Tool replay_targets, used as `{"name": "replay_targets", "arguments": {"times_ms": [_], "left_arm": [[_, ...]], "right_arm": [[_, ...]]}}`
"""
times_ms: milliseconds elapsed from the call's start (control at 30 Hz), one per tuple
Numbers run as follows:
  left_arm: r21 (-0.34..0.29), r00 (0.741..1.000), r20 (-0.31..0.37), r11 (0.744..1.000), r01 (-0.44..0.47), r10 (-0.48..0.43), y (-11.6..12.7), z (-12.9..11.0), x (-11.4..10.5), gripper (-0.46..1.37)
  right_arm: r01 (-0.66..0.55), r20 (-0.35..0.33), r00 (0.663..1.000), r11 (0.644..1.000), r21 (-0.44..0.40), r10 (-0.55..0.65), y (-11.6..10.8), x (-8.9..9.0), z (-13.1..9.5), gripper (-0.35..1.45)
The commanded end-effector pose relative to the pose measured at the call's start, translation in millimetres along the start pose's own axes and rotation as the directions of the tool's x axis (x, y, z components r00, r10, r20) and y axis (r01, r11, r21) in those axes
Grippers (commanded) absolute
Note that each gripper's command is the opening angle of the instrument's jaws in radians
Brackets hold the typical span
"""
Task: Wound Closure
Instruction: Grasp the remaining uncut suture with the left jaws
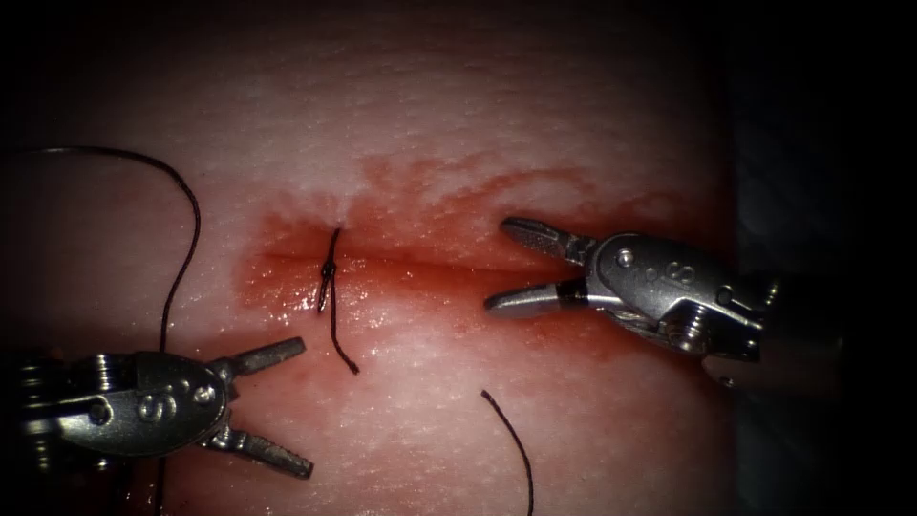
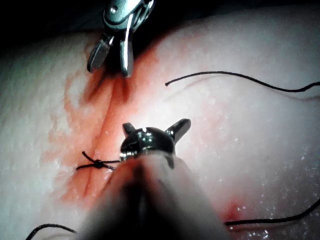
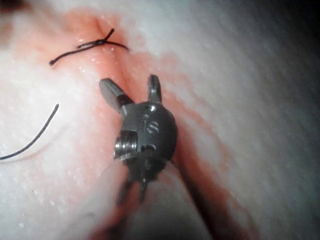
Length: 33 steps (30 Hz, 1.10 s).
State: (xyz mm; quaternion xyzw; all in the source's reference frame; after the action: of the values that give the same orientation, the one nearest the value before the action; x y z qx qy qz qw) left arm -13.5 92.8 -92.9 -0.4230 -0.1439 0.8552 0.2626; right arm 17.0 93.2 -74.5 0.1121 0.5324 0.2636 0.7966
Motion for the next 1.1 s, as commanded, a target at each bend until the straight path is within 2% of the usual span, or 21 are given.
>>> {"name": "replay_targets", "arguments": {"times_ms": [33, 100, 267, 433, 600, 867, 1100], "left_arm": [[0.003, 1.000, -0.004, 1.000, 0.002, -0.002, -0.2, -0.1, -0.1, 0.67], [0.019, 1.000, -0.005, 1.000, -0.017, 0.017, -2.0, -0.8, -0.1, 0.66], [0.053, 0.998, 0.006, 0.996, -0.065, 0.065, -4.6, -1.7, 0.0, 0.66], [0.065, 0.995, 0.011, 0.993, -0.095, 0.095, -5.6, -2.0, -0.1, 0.65], [0.092, 0.990, 0.023, 0.986, -0.137, 0.136, -4.6, -1.4, -1.2, 0.64], [0.133, 0.979, 0.052, 0.970, -0.201, 0.196, -3.0, 0.5, -0.9, 0.62], [0.112, 0.967, 0.126, 0.966, -0.235, 0.220, -1.3, 3.8, -1.6, 0.60]], "right_arm": [[0.001, 0.000, 1.000, 1.000, 0.006, -0.001, 0.1, 0.0, -0.1, 1.25], [0.001, 0.000, 1.000, 1.000, 0.007, -0.001, 0.6, 0.0, -0.1, 1.26], [0.035, 0.000, 0.999, 0.999, 0.008, -0.035, 1.3, 0.2, 0.0, 1.27], [0.079, 0.000, 0.997, 0.997, 0.009, -0.079, 2.2, 0.5, 0.3, 1.24], [0.101, 0.001, 0.995, 0.995, 0.007, -0.101, 2.7, 0.6, 0.5, 1.24], [0.104, -0.001, 0.995, 0.995, 0.008, -0.104, 2.6, 0.2, 0.5, 1.22], [0.108, -0.002, 0.994, 0.994, 0.009, -0.108, 2.4, -0.2, 0.6, 1.21]]}}
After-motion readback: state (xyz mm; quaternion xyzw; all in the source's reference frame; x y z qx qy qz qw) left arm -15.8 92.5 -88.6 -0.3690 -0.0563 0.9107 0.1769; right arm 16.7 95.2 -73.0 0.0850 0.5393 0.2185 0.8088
